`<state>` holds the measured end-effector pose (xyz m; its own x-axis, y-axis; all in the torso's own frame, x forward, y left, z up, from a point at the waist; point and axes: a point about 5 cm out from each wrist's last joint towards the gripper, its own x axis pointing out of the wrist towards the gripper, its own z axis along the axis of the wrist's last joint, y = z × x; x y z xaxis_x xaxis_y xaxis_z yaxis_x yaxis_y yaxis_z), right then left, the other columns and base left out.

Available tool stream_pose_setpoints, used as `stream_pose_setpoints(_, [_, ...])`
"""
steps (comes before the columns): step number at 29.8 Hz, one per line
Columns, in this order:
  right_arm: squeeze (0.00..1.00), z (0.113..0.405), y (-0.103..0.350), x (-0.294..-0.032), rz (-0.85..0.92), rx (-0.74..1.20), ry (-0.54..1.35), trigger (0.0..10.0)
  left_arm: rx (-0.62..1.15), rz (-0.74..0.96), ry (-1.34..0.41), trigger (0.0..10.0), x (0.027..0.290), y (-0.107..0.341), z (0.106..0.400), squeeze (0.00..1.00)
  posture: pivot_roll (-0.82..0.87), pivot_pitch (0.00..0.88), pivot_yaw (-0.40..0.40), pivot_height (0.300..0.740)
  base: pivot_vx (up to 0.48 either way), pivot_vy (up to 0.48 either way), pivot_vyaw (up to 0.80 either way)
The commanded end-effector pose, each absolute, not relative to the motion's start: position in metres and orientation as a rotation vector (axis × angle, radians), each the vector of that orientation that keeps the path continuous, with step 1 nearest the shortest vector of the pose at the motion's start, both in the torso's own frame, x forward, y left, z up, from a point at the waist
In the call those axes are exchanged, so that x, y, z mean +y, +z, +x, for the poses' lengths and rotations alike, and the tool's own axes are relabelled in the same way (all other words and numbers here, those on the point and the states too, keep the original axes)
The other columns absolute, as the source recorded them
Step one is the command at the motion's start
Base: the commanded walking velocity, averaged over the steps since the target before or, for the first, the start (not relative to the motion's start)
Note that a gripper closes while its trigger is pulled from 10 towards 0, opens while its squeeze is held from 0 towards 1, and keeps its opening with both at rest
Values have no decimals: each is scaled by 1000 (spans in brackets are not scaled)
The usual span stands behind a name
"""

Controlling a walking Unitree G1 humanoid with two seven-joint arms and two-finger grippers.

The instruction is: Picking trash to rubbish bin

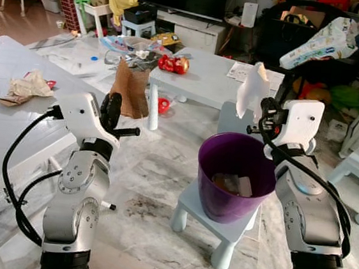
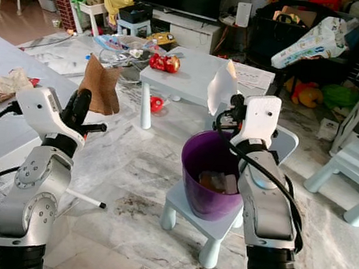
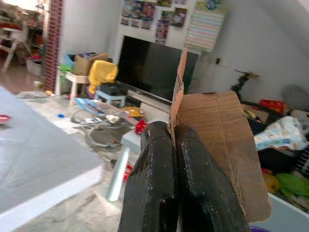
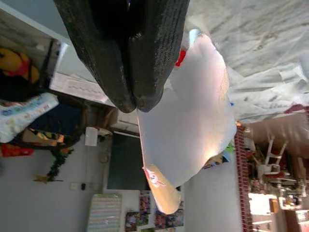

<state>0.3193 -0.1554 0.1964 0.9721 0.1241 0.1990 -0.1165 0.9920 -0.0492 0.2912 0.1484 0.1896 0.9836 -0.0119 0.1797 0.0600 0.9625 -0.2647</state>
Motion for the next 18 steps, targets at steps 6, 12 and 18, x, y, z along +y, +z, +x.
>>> stream_pose_setpoints(6, [0,319,200,-150,-31,-222,135,0,-171,-260,-40,0,151,190,293,0,5,24,27,740,0,480,0])
stream_pose_setpoints(12, [0,319,200,-151,-34,-220,130,0,-171,-259,-42,0,150,190,292,0,5,24,27,740,0,480,0])
stream_pose_setpoints(18, [0,319,199,-151,-38,-218,122,0,-183,-256,-53,0,149,192,292,0,7,24,29,740,0,114,0])
